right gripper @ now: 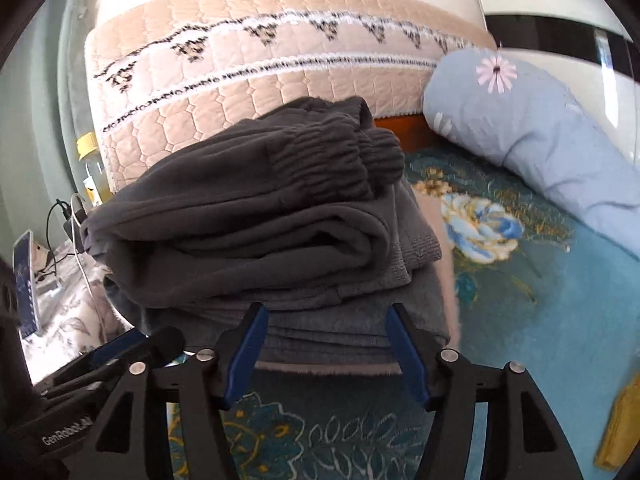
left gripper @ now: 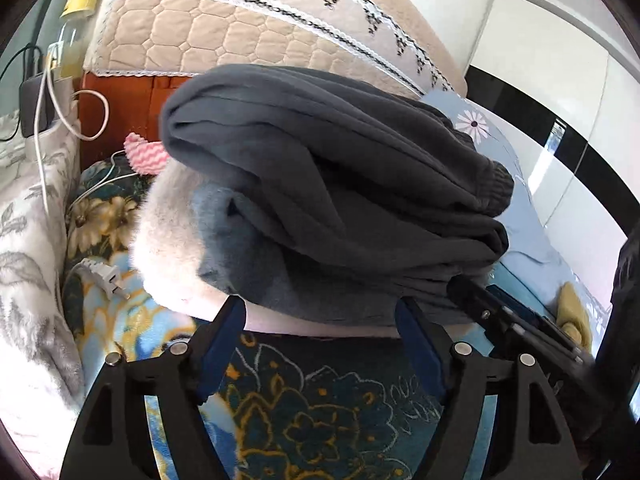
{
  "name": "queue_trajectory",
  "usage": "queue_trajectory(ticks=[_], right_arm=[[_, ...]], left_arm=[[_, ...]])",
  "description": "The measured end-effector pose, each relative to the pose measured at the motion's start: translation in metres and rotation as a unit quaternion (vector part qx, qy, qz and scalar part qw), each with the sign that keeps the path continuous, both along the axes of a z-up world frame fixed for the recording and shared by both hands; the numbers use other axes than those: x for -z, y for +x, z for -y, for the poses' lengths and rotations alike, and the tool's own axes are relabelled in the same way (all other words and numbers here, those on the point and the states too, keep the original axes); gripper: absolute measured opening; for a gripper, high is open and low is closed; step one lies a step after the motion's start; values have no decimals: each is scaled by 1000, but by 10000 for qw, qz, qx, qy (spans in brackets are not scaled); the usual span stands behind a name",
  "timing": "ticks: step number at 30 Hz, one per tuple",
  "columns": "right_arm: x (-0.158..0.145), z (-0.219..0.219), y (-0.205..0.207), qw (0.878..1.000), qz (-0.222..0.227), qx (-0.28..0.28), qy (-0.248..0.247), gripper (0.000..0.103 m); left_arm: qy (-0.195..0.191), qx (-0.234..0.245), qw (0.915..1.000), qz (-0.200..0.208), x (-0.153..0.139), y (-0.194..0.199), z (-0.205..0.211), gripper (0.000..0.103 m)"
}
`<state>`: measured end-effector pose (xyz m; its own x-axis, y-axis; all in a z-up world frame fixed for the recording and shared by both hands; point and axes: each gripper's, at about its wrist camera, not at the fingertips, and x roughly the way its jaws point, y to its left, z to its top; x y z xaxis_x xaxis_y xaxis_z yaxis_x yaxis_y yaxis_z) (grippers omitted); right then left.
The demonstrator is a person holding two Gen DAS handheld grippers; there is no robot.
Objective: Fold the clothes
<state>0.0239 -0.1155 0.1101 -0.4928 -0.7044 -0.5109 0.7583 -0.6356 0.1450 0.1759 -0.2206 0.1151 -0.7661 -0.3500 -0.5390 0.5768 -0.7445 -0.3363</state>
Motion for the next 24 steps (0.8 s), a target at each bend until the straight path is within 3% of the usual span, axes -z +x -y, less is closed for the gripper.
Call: queue_trajectory(ticks=[4, 15, 24], right_arm=[[10, -6, 5, 9999, -147, 0, -68, 70], [17, -7, 12, 9994, -350, 0, 11, 73], [18, -6, 12, 9993, -362, -70, 23, 82]], left_arm=[[-222, -245, 9994, -57, 3, 0, 0, 87], [-674, -662, 9955, 110, 4, 4, -8, 89], [-620, -641, 9955, 331, 10, 11, -2, 89]])
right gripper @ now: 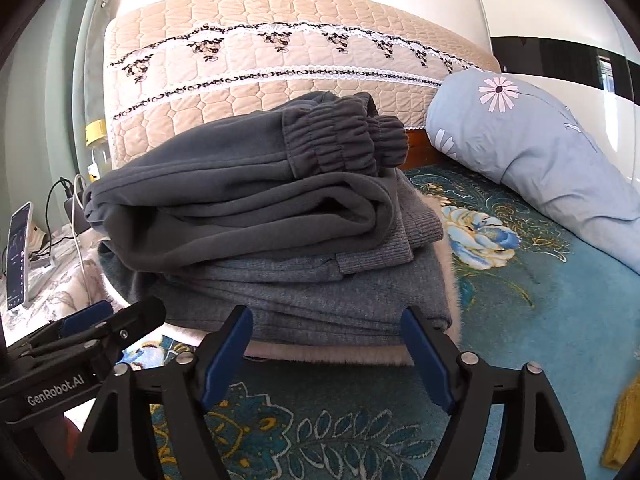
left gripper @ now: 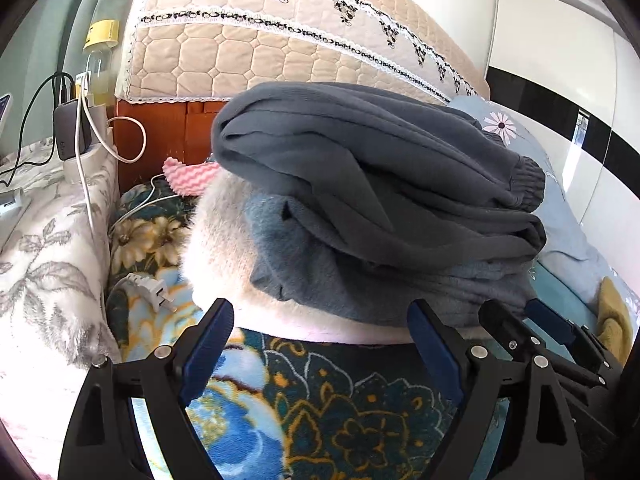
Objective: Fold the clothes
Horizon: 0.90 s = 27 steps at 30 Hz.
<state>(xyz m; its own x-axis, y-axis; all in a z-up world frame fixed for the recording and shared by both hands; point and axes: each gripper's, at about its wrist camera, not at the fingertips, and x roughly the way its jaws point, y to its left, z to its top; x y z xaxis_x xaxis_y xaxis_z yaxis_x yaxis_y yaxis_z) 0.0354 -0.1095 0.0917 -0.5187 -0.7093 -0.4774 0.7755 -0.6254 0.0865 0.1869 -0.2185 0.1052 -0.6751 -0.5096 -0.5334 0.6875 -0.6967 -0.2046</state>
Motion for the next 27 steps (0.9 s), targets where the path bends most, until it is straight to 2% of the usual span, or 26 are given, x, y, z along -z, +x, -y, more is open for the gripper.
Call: queue_trajectory(ticks=[6, 11, 15, 20, 27], right_arm=[[-1, 2, 3, 9999, -77, 104, 77, 88], [-5, 0, 6, 9990, -151, 400, 138, 103], [-3, 1, 5, 9991, 17, 390, 184, 103], [2, 8, 11, 9983, -109, 413, 408, 103], [4, 11, 13, 9977, -163, 435, 490, 103]], left_arm=[[-102, -41, 9999, -91, 2, 6, -2, 89], [-91, -13, 9998, -153, 2, 9, 5, 90], [-148, -106, 9998, -59, 0, 9, 9, 91], [-217, -274, 9994, 28, -2, 8, 8, 91], [66, -210, 9997, 101, 5, 4, 17, 91]])
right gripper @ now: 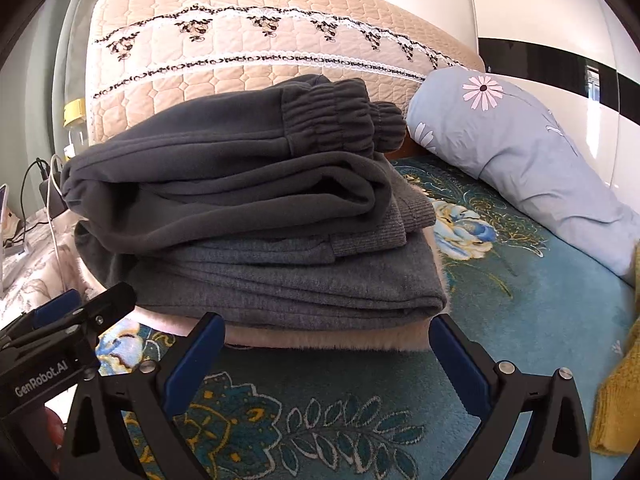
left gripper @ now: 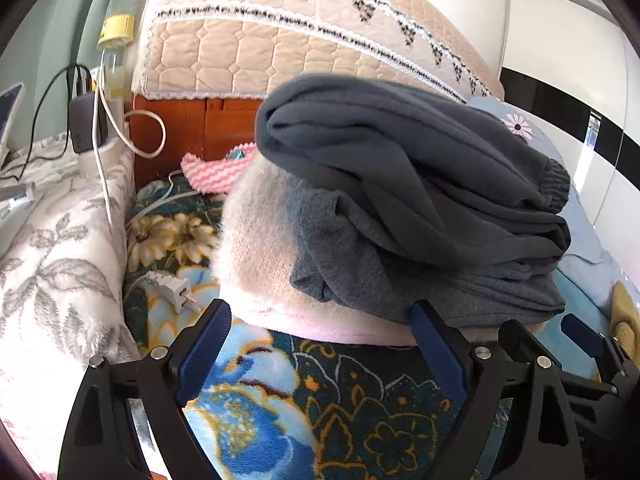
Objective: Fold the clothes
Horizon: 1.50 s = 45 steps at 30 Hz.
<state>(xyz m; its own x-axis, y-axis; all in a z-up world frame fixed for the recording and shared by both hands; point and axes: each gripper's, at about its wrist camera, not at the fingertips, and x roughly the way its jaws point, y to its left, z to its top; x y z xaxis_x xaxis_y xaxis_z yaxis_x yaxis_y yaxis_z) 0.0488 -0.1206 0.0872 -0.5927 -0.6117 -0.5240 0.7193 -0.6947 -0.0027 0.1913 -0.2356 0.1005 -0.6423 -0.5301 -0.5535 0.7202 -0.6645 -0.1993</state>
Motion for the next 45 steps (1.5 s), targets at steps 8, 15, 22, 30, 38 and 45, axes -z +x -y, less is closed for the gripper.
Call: queue_trajectory(ticks=[8, 15, 22, 30, 38, 45], right_arm=[[7, 15, 16, 9987, -265, -353, 273, 103], [10, 16, 14, 9983, -373, -153, 426, 103], [11, 3, -9, 9994, 82, 238, 256, 103], [11, 3, -8, 9993, 81, 271, 229, 103], [14, 11, 3, 9994, -120, 67, 319, 103], [15, 11, 3, 9995, -65, 53, 316, 103]], left_arm=[[-196, 445, 9986, 218, 0, -18, -16, 91], [-405, 581, 9972, 259, -3, -20, -28, 91], [-256, 450, 9986, 116, -4, -17, -25, 91], [-250, 438, 9987, 64, -1, -19, -26, 91], [-351, 456, 9983, 12, 1, -20, -31, 91], [-359, 370, 9986, -133, 4, -18, -32, 91]])
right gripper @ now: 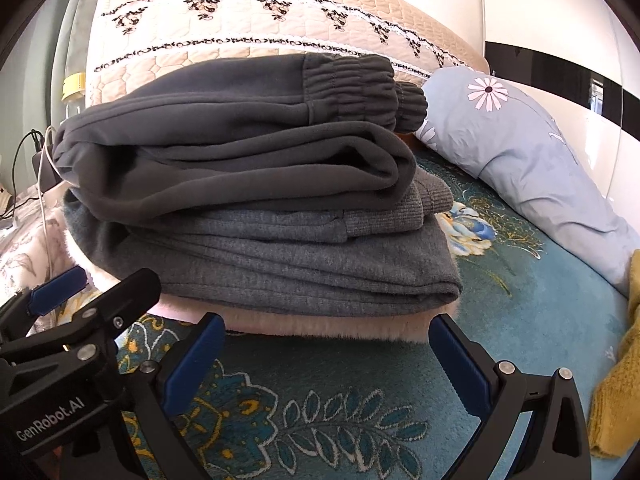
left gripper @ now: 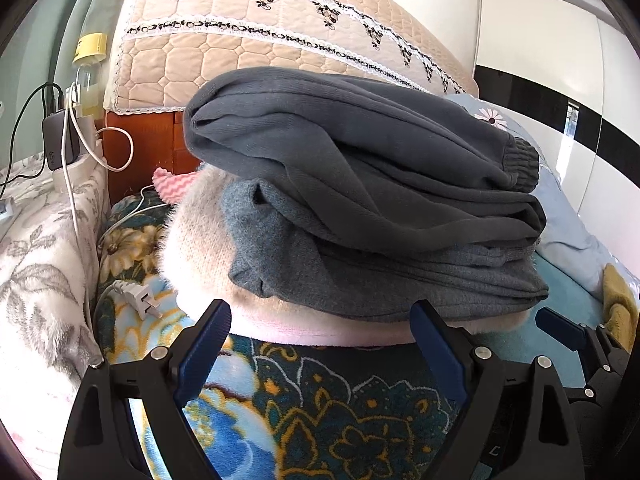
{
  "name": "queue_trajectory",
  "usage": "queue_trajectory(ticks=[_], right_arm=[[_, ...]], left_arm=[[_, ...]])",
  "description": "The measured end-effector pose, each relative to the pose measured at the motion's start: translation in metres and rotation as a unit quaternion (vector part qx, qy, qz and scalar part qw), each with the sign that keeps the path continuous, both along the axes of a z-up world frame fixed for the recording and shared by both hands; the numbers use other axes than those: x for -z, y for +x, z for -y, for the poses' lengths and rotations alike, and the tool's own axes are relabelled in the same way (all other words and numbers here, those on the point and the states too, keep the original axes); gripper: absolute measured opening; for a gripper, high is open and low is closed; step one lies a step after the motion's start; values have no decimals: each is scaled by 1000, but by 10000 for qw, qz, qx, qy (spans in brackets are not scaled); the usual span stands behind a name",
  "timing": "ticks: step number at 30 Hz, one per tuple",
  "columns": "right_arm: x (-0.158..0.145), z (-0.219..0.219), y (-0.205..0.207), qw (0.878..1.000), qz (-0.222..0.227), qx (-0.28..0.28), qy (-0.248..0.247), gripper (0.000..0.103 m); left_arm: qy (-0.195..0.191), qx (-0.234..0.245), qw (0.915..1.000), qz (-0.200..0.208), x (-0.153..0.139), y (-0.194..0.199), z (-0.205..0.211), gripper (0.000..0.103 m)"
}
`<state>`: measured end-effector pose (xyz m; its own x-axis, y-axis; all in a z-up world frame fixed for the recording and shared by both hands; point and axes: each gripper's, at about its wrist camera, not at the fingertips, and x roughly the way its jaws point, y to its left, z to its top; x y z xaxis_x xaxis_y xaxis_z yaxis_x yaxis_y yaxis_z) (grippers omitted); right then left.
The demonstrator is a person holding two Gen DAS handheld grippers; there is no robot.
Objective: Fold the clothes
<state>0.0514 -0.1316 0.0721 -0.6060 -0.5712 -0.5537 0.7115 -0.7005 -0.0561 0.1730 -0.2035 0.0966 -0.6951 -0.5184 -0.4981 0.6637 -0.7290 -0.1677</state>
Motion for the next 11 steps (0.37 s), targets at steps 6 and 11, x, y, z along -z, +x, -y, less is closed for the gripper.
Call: queue_trajectory(ticks=[6, 11], right_arm=[[2, 1, 0, 10000, 15, 21, 16, 103], [4, 1, -4, 10000, 30, 60, 33, 103]], left_arm=[[67, 65, 10000, -26, 3, 3, 5, 91], [103, 117, 9999, -58, 5, 2, 7, 91]])
